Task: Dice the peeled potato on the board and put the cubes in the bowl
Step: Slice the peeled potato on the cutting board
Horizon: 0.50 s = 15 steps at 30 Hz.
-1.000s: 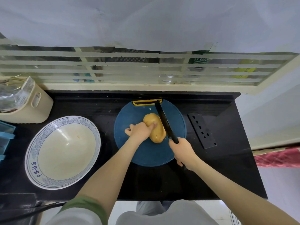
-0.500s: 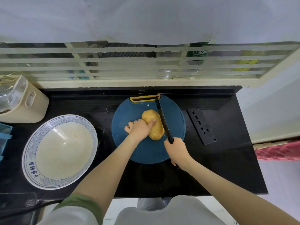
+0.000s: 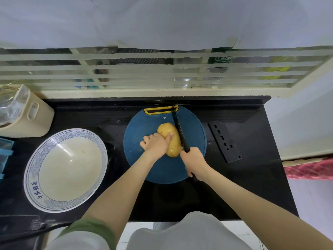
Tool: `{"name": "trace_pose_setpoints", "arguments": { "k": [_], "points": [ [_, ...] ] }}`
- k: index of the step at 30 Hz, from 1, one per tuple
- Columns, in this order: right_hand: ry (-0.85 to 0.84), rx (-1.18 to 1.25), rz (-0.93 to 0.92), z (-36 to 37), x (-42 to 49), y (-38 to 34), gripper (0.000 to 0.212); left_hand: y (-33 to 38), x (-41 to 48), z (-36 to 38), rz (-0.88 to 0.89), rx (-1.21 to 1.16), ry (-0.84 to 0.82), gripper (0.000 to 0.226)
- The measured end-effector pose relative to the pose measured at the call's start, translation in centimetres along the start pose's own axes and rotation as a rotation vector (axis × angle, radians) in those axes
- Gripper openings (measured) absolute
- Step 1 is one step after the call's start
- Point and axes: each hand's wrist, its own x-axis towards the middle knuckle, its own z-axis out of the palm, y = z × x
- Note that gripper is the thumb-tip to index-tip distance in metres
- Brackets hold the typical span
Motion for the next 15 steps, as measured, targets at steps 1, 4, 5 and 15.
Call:
{"name": "trace_pose_setpoints", "arguments": {
  "k": [1,4,5,15],
  "points": [
    [-0.005,0.01,0.005,-0.1,-0.3,0.2,0.021,0.0,0.0,0.1,-0.003,0.0,-0.003,0.075],
    [-0.027,0.057,0.048,-0.2,-1.2,1.2,0.017,0.0,0.1,0.4,-0.013,-0.004,-0.002,0.076],
    [-0.03,0.063,0.058,-0.2,-1.4,1.5,0.017,0.0,0.1,0.4,-0.015,-0.006,-0.001,0.076],
    [0.021,0.045,0.036,0.5,-1.0,2.8,0.022,0.4,0.0,0.7,-0.022,-0.058,-0.027,0.075]
  ]
}}
